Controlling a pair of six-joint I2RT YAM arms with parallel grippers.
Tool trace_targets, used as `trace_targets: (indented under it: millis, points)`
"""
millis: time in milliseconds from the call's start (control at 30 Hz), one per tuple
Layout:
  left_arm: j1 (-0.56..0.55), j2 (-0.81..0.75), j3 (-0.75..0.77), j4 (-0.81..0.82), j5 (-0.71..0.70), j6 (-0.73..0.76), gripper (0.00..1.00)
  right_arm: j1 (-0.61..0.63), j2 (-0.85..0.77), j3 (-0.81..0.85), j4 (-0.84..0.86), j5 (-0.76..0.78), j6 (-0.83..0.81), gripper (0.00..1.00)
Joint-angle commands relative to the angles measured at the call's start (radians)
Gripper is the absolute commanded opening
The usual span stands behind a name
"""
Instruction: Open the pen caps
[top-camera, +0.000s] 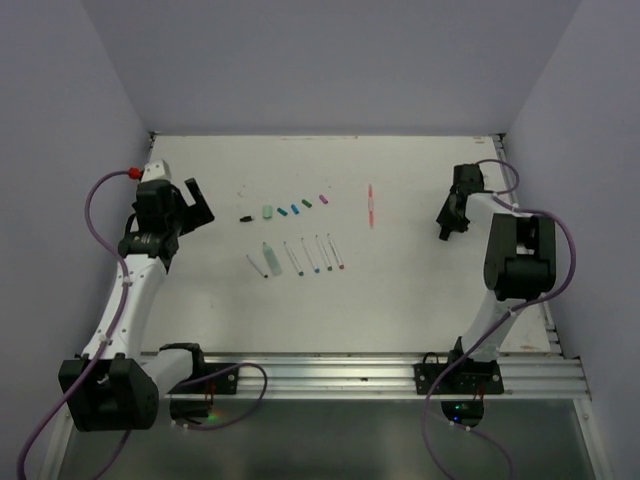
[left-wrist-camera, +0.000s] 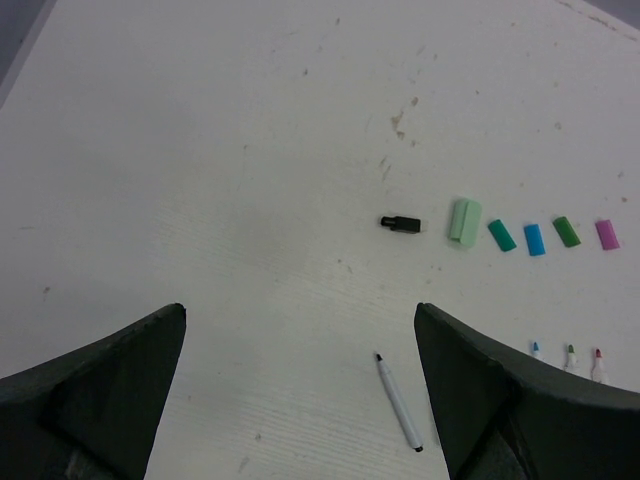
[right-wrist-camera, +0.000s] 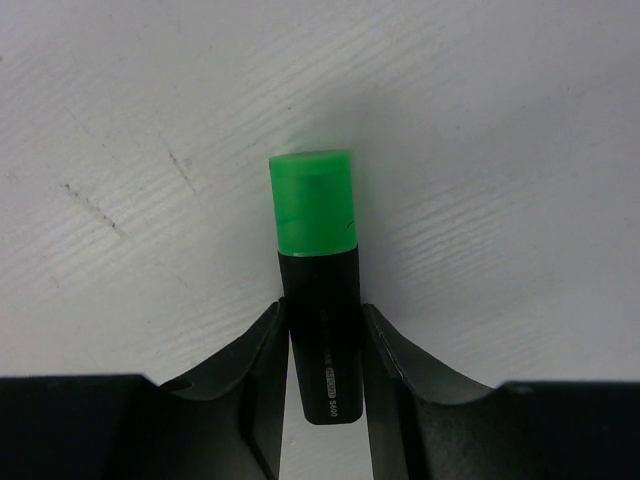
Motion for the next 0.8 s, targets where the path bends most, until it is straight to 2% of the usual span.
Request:
trace_targets:
  millis: [0, 33, 133, 167, 233, 267, 300, 500, 567, 767]
  points:
    - [0.011, -0.015, -0.026, 0.087, 0.157, 0.035, 1.0, 0.012, -0.066, -0.038, -0.015, -0.045, -0.016, 0.01]
    - [0.012, -0.02, -0.039, 0.122, 0.251, 0.023, 1.0, 0.023, -0.108, -0.044, -0.011, -0.049, -0.028, 0.0]
    - [0.011, -0.018, -0.044, 0.164, 0.416, -0.018, 1.0, 0.115, -0.184, -0.062, 0.002, -0.049, -0.055, 0.0]
    - [0.008, -0.011, -0.044, 0.175, 0.521, -0.053, 1.0, 0.181, -0.237, -0.067, 0.012, -0.046, -0.075, 0.0]
    - [0.0, -0.009, -0.046, 0.213, 0.606, -0.107, 1.0, 0.255, -0.286, -0.077, 0.029, -0.053, -0.106, 0.0]
    - [-0.021, -0.015, -0.046, 0.228, 0.649, -0.123, 1.0, 0.331, -0.337, -0.081, 0.05, -0.061, -0.112, 0.0]
    - [-0.029, -0.021, -0.046, 0.244, 0.66, -0.138, 1.0, 0.368, -0.359, -0.099, 0.067, -0.096, -0.115, 0.0]
    - [-0.241, -0.075, -0.073, 0.374, 0.6, -0.254, 1.0, 0.624, -0.504, -0.177, 0.247, -0.211, -0.095, 0.0]
    - [-0.285, -0.083, -0.092, 0.438, 0.581, -0.301, 1.0, 0.711, -0.521, -0.18, 0.282, -0.213, -0.1, 0.0]
    - [-0.432, -0.064, -0.076, 0.455, 0.423, -0.325, 0.98, 0.865, -0.549, -0.216, 0.373, -0.191, -0.112, 0.0]
